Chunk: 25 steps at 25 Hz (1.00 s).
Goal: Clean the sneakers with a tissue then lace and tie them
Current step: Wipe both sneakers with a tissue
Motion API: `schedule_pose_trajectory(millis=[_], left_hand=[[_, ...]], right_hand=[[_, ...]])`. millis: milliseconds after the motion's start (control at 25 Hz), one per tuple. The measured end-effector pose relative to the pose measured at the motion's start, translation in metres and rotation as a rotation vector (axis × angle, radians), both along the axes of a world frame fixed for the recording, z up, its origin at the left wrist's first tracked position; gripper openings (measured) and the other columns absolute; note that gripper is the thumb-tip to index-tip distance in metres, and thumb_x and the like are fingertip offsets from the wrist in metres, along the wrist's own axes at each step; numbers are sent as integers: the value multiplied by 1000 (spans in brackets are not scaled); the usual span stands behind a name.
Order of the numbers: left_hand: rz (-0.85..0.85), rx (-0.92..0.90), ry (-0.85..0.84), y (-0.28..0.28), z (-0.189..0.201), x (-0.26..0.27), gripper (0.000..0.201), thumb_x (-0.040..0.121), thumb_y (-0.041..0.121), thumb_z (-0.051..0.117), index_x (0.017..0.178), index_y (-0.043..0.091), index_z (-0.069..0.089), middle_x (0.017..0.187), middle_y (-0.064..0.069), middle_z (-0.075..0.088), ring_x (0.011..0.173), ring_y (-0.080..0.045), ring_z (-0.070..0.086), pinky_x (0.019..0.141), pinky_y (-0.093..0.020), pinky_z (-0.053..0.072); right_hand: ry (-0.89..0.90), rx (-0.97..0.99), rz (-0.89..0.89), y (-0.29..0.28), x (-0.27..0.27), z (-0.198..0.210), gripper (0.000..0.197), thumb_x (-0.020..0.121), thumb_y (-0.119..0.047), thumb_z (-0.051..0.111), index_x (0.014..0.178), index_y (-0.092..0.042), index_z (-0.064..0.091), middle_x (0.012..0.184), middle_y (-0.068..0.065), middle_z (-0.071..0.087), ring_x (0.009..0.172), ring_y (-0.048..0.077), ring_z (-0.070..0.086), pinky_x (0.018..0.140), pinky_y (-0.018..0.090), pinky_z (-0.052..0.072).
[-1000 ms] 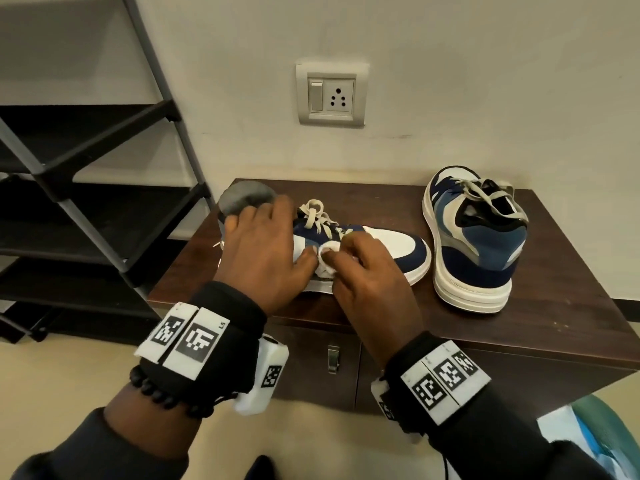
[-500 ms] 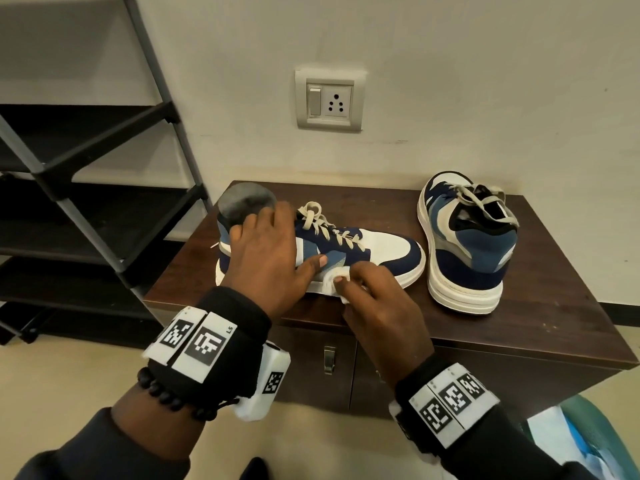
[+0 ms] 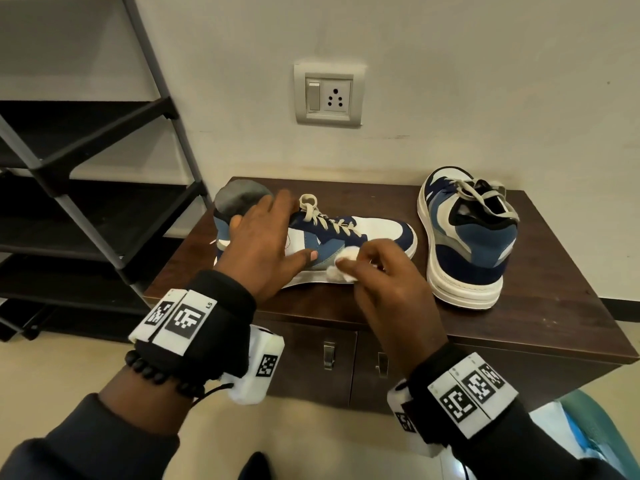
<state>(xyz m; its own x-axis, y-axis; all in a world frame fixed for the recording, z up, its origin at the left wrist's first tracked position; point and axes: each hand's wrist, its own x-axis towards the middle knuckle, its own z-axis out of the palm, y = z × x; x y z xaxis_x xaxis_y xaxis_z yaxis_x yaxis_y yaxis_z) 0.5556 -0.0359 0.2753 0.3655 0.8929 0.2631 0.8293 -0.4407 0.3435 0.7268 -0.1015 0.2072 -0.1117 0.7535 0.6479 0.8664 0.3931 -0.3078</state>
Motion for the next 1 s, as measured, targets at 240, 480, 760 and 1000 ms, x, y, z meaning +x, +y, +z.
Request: schedule_pose_trajectory(millis=[240,480,760,1000], left_hand=[[-67,11,-66,3,3,-9,27,72,44,52,85,24,41,78,9,45,75,-13,42,77,-34,29],[-57,137,-6,4,-5,-8,36,82,59,52,88,26,37,83,7,43,78,-12,39,76,-31,23],[-27,162,14,9,-9,-8,30,89,47,55,99,20,49,93,6,45,86,-12,39,79,-32,24],[-86,90,-71,7,-6,-7,14,91,26,60,94,24,47,94,2,53,89,-17,49,85,-39,39]], right_hand=[[-55,-50,24,-6,1,-2,15,72,-5,75,84,-11,70,90,3,58,76,16,57,54,29,53],[42,34,31,5,-14,13,17,81,-4,62,96,-9,68,97,9,57,84,19,55,61,29,52],[-125,-2,25,-13,3,-13,17,75,-4,71,90,-9,68,97,8,59,79,23,58,54,33,55],[-112,-35,-2,-19,15,-19,12,82,-16,55,82,-12,67,92,1,53,75,19,56,51,33,50]])
